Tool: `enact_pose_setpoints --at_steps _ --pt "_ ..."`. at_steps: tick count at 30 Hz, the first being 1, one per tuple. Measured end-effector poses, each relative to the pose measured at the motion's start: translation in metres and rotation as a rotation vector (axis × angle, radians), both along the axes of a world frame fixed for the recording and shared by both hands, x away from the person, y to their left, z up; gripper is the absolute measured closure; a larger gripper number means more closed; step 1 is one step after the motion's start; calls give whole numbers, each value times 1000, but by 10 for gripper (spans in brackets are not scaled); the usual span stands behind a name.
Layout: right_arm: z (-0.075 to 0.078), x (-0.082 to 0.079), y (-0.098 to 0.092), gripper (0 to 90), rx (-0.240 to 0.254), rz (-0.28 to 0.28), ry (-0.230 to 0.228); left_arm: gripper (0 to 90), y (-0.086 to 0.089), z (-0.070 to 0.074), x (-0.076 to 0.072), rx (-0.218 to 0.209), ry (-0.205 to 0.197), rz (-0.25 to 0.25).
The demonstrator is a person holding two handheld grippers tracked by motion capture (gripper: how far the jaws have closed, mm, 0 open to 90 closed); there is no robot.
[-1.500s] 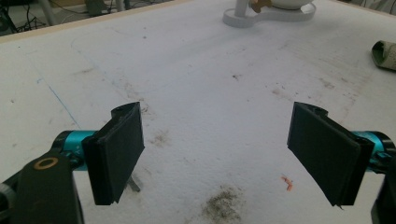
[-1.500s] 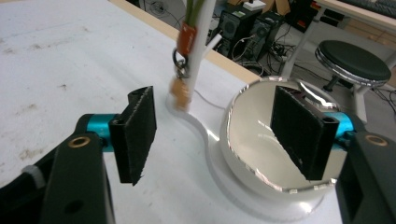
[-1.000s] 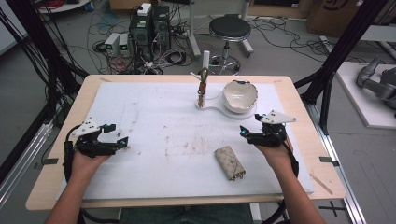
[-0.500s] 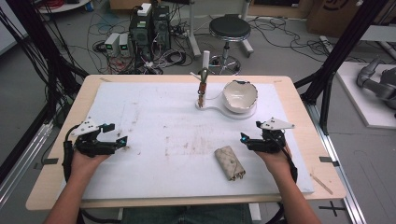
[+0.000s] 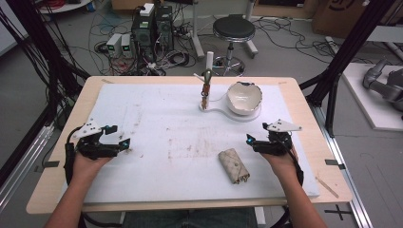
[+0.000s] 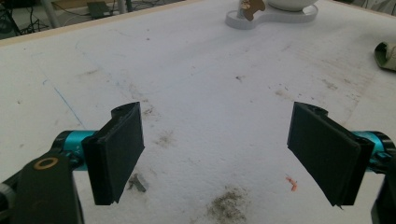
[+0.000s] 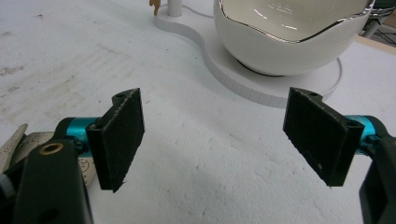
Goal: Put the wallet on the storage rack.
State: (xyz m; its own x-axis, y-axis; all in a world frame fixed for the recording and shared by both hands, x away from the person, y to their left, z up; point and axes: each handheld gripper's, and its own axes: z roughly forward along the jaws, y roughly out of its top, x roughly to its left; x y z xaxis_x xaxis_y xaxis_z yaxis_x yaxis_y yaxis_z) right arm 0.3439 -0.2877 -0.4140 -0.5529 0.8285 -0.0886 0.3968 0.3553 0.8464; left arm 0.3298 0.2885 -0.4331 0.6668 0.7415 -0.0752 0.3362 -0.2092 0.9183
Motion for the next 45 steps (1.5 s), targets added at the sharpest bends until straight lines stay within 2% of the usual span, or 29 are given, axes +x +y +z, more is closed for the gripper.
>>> enact_pose_setpoints --at_steps 2,11,15,22,27,32,36,39,42,45 --pt "2 -3 -1 210 15 -9 -7 185 -1 0 0 -5 -1 -3" --pt "5 -11 0 210 16 -31 -9 185 -3 1 2 -1 -4 -9" --pt "6 -24 1 210 35 -46 -4 185 -8 3 4 11 -11 -18" --pt "7 -37 4 210 38 -41 -1 185 -9 5 2 15 -15 -27" --pt "8 -47 8 210 18 -37 -12 185 -8 4 3 12 -11 -17" --pt "5 -59 17 208 16 -45 17 185 -8 4 3 16 -11 -11" --pt "3 -70 31 205 -7 -14 44 185 -8 4 3 14 -11 -12" --pt "2 -77 39 198 -25 -11 61 185 -8 4 3 16 -12 -13" --pt "-2 -81 44 198 -23 -2 71 185 -8 4 3 16 -11 -12" --pt "-9 -83 51 198 -26 15 115 185 -8 4 3 17 -12 -12"
